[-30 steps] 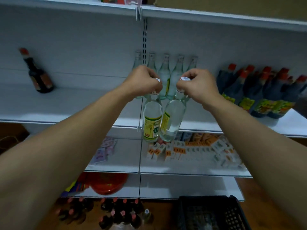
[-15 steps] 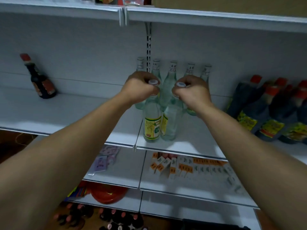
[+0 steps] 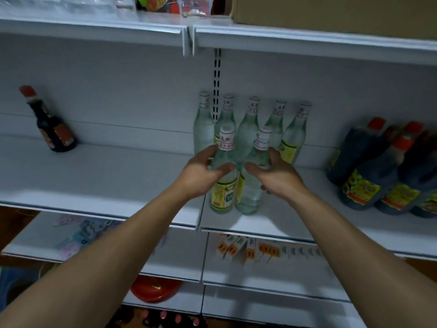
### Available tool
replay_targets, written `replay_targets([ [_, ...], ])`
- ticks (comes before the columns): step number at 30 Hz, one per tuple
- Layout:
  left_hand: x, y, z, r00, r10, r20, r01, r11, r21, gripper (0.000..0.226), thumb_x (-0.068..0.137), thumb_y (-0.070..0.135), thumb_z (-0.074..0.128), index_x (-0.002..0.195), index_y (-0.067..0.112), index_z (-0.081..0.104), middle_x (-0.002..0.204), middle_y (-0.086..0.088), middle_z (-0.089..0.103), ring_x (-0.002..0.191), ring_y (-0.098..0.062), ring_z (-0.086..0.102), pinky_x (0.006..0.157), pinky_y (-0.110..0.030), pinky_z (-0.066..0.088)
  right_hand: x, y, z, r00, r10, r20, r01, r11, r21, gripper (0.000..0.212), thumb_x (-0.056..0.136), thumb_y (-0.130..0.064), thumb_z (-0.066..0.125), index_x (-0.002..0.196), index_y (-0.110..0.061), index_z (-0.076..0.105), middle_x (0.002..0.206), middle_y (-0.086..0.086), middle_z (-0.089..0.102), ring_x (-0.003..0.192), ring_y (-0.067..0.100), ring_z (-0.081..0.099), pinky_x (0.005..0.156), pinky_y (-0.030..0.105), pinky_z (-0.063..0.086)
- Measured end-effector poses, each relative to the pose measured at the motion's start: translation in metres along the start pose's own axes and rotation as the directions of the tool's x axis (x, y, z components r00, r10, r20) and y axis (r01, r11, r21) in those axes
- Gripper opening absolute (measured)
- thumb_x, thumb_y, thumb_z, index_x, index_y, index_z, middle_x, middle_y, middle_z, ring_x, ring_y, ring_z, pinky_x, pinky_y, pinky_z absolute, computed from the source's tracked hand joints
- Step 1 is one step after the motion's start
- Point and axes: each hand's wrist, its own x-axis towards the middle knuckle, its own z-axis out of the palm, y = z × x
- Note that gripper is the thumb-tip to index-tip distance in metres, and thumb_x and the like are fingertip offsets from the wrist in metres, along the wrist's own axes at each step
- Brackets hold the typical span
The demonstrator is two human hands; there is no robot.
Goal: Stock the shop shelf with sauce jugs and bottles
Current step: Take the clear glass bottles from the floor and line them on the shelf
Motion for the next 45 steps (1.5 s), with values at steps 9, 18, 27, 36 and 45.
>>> replay_targets([
  [9, 0.03, -0.019, -0.04, 0.996, -0.05, -0.078, 0.053, 0.998, 0.036, 0.045, 0.088, 0.038, 0.065, 0.13, 0.028, 0.053, 0.113, 0.01, 0.059, 0.101, -0.013, 0.058, 0.083, -0.025, 0.043, 0.017, -0.01, 0.026, 1.0, 0.001, -0.025, 0.001, 0.997, 0.081, 0.078, 0.065, -0.078, 0.053, 0.132, -0.04, 0.041, 0.13, -0.01, 0.059, 0.108, 0.024, 0.063, 0.088, 0.044, 0.056],
  [18, 0.059, -0.034, -0.054, 0.998, 0.043, -0.039, -0.045, 0.997, -0.064, 0.031, 0.089, 0.025, 0.067, 0.118, 0.015, 0.065, 0.105, 0.002, 0.069, 0.085, -0.003, 0.065, 0.066, -0.01, 0.045, 0.051, -0.028, 0.048, 1.0, 0.021, -0.006, -0.022, 1.0, -0.011, 0.071, 0.083, -0.066, 0.054, 0.137, -0.023, 0.036, 0.133, 0.003, 0.057, 0.105, 0.032, 0.064, 0.092, 0.046, 0.052],
  [27, 0.084, -0.039, -0.05, 0.999, 0.04, -0.006, -0.04, 0.997, -0.07, 0.03, 0.087, 0.025, 0.068, 0.117, 0.019, 0.064, 0.104, 0.004, 0.068, 0.078, 0.008, 0.059, 0.057, 0.002, 0.041, 0.084, -0.036, 0.058, 0.998, 0.058, -0.01, -0.058, 0.998, 0.019, 0.098, 0.052, -0.086, 0.049, 0.127, -0.024, 0.048, 0.122, 0.008, 0.057, 0.102, 0.033, 0.065, 0.088, 0.048, 0.055],
  [36, 0.098, -0.041, -0.047, 1.0, 0.02, -0.008, -0.02, 0.998, -0.055, 0.029, 0.087, 0.026, 0.069, 0.116, 0.026, 0.061, 0.096, 0.013, 0.063, 0.076, 0.01, 0.057, 0.054, 0.004, 0.038, 0.092, -0.041, 0.059, 0.998, 0.057, -0.018, -0.057, 0.998, 0.012, 0.101, 0.053, -0.084, 0.047, 0.135, -0.025, 0.044, 0.13, 0.009, 0.053, 0.106, 0.034, 0.063, 0.09, 0.048, 0.054],
  [45, 0.1, -0.047, -0.045, 1.0, -0.016, -0.002, 0.016, 0.998, -0.066, 0.046, 0.086, 0.033, 0.069, 0.129, 0.023, 0.055, 0.117, 0.003, 0.059, 0.099, -0.014, 0.063, 0.072, -0.012, 0.047, 0.087, -0.043, 0.063, 0.997, 0.049, -0.054, -0.05, 0.999, -0.016, 0.074, 0.079, -0.067, 0.056, 0.137, -0.023, 0.044, 0.132, 0.008, 0.053, 0.112, 0.029, 0.059, 0.094, 0.04, 0.05],
])
